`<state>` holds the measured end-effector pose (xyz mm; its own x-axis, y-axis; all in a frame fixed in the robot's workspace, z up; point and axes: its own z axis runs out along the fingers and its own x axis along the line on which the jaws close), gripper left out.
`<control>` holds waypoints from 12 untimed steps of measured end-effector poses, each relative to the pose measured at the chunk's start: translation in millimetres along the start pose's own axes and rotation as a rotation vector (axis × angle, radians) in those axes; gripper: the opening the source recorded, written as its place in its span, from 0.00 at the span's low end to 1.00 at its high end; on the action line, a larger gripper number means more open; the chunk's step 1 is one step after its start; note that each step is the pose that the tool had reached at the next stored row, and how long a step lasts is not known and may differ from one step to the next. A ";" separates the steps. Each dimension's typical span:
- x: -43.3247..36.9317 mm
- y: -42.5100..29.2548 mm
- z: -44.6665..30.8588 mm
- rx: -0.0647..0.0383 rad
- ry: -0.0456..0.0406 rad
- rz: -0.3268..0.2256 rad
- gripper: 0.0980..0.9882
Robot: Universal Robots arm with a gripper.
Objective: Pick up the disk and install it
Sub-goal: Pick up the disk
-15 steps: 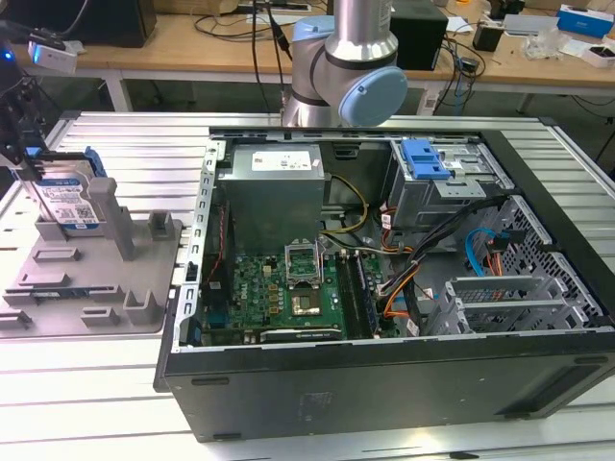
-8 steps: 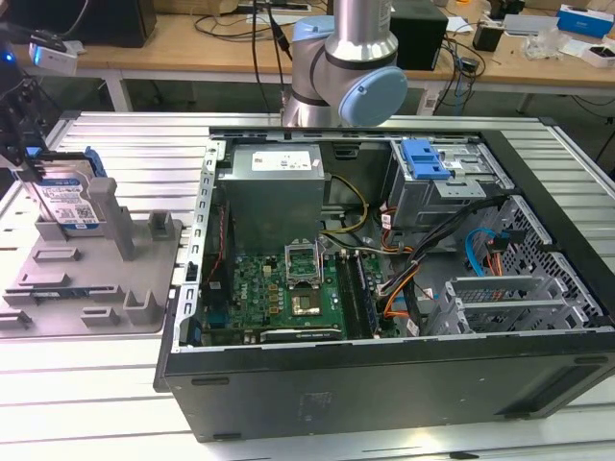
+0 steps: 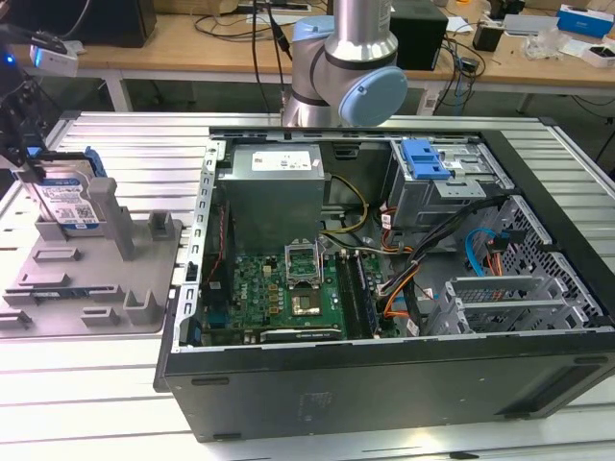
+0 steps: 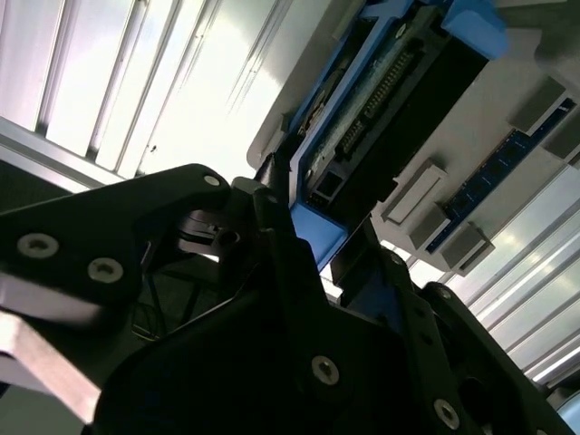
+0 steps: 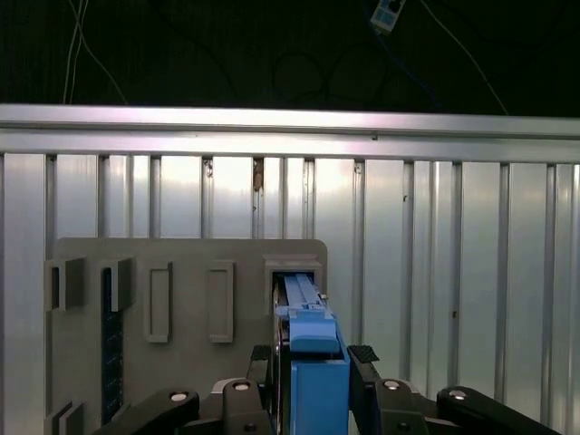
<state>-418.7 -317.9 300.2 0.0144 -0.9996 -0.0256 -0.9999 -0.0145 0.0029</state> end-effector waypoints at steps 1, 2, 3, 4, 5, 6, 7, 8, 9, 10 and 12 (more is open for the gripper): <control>0.1 0.0 0.1 0.000 0.0000 0.000 0.41; 0.2 0.0 0.3 0.000 0.0000 0.000 0.33; 0.2 0.0 0.5 0.000 0.0000 0.000 0.33; 0.4 0.0 0.7 0.000 -0.0001 0.000 0.33; 0.4 0.0 0.9 0.000 -0.0001 0.000 0.33; 0.6 0.0 1.0 0.000 -0.0001 0.000 0.33; 0.7 0.0 1.1 0.000 0.0000 0.000 0.33; 0.8 0.0 1.4 0.000 -0.0001 0.000 0.33; 0.8 0.0 1.4 0.000 0.0000 0.000 0.33; 0.8 0.0 1.4 0.000 0.0000 0.000 0.33; 0.8 0.0 1.4 0.000 0.0000 0.000 0.33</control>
<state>-418.7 -318.7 298.7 0.0144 -0.9996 -0.0256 -0.9999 -0.0145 0.0029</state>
